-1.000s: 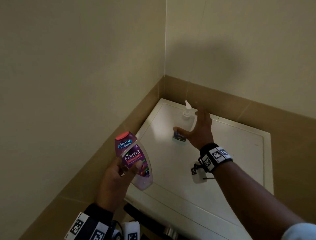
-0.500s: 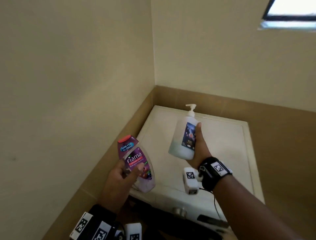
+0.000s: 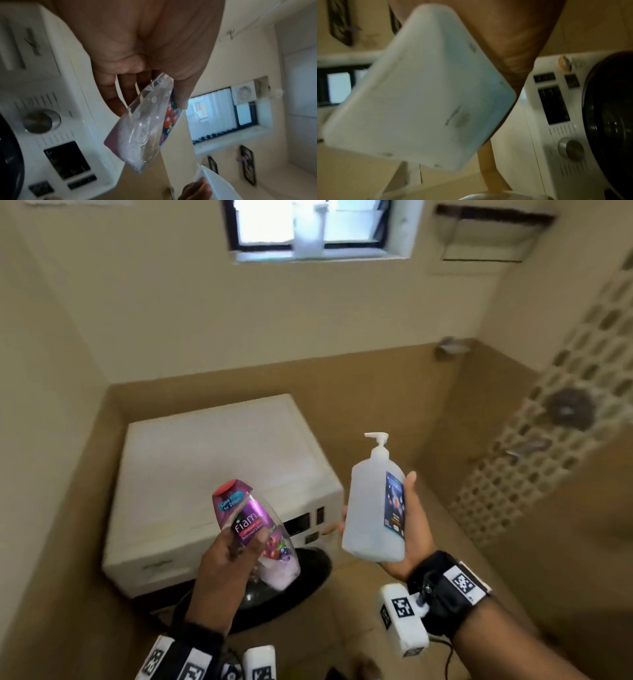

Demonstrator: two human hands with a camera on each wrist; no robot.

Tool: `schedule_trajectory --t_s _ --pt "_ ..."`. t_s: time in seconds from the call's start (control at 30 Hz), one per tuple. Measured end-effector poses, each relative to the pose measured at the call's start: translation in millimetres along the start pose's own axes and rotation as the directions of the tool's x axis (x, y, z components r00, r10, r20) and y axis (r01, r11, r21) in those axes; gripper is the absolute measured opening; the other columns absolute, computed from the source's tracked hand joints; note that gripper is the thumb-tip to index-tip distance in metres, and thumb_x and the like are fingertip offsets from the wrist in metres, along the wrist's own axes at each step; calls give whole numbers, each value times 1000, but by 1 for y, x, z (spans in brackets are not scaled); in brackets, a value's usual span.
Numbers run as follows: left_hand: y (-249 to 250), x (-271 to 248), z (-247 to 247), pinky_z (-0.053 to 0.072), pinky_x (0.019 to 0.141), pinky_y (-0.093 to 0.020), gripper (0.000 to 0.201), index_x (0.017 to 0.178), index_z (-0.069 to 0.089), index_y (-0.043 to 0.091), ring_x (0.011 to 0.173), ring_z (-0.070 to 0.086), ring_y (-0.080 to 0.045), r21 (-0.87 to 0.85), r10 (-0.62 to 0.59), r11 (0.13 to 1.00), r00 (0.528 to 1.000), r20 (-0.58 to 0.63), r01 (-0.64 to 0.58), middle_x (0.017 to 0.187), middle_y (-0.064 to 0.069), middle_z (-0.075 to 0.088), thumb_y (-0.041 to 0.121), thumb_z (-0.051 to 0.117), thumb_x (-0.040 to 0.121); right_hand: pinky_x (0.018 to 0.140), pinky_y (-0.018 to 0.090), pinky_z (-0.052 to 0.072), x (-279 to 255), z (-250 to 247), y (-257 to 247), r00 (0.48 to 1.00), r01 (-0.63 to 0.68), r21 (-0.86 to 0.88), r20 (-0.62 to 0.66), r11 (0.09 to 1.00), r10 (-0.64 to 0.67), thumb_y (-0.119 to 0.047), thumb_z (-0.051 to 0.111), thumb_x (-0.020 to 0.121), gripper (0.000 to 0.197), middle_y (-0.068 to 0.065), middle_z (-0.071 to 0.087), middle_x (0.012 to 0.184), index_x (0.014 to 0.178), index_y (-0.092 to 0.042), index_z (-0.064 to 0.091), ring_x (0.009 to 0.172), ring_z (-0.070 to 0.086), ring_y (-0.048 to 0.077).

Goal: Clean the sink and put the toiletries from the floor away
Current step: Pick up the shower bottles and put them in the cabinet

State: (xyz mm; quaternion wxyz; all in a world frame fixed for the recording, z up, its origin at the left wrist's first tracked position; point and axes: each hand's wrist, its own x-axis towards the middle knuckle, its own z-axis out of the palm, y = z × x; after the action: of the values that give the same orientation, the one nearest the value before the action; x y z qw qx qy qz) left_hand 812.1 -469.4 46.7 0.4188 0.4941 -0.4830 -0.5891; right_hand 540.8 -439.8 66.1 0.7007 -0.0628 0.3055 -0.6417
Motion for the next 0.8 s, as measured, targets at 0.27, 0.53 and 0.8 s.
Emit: schedule_trajectory --t_s 0.27,0.53,0.8 --pt "8 -26 149 55 95 -51 40 119 63 18 95 75 -22 101 35 992 944 329 -72 101 -2 78 36 71 84 88 52 49 -134 -100 -86 943 311 55 -145 949 -301 -81 53 81 82 16 64 100 127 -14 61 92 61 35" --pt "-15 -77 340 54 94 -54 69 116 67 20 97 74 -29 126 -34 991 833 553 -43 102 -9 78 60 83 63 97 55 45 -265 -203 -178 885 438 45 -195 898 -422 -67 54 91 74 21 56 113 136 -9 54 101 55 38" --pt "-43 -164 554 60 83 -46 50 113 68 10 92 75 -32 159 -180 983 705 686 97 100 -14 77 34 83 73 106 57 43 -417 -323 -254 795 498 -191 -288 846 -534 -43 76 82 76 35 45 144 143 -6 51 125 53 49"
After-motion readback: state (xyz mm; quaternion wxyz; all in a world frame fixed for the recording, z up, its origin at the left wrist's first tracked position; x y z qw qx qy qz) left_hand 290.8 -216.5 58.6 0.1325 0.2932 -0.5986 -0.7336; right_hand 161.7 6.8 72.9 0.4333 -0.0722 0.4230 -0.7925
